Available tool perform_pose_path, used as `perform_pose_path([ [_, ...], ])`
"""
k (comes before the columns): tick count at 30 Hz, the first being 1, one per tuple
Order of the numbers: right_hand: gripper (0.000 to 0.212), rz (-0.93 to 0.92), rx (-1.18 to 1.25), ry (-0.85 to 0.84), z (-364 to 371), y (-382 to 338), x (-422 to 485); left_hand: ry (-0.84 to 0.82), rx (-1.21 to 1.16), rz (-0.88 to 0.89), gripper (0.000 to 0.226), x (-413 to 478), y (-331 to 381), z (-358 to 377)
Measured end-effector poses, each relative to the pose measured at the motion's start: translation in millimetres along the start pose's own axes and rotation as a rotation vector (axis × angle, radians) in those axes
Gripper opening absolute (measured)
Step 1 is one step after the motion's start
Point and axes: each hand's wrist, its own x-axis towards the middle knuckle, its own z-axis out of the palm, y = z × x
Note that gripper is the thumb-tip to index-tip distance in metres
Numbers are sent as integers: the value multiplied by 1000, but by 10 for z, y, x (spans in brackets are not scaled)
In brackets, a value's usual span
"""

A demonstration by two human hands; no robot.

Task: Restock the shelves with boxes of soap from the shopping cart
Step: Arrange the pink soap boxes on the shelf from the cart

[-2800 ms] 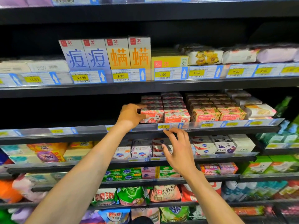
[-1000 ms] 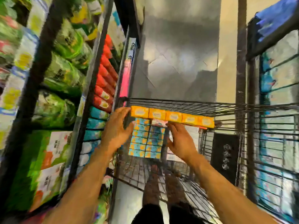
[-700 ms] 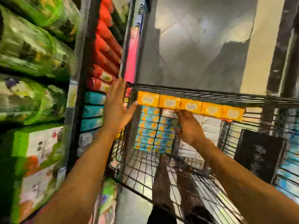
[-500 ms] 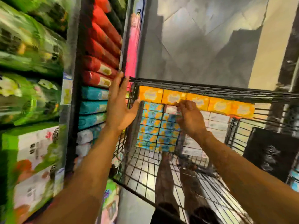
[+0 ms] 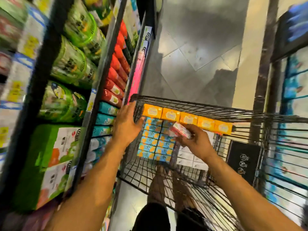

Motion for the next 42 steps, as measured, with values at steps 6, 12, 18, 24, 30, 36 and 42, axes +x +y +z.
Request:
perform_pose_path([
  [6,36,-80,148,72,-177,-717,-1025,71,-101,83,71,-1212,268,-584],
  [12,27,-258,221,35,-114,-1056,-1813,199,-19,85,66,-2563,234,-781],
  [18,22,-422,300,-157,124,-1283,-2727,394,187,-69,64,-4204,400,-1007],
  [24,30,-528,234,-372,659,-1535,-3627,531,208,-309,66,-5725,375,-1185],
  [30,41,-685,59,-595,1450,-1774,-4412,734,174,-535,66,-7068,136,-1266],
  [36,31,-922,-101,-860,2384,-2116,-5461,943,99,-711,64,-8325,-336,-1244],
  [42,28,-1062,-107,-968,3331,-2362,-6471,965,140,-826,62,-9334,-907,-1444],
])
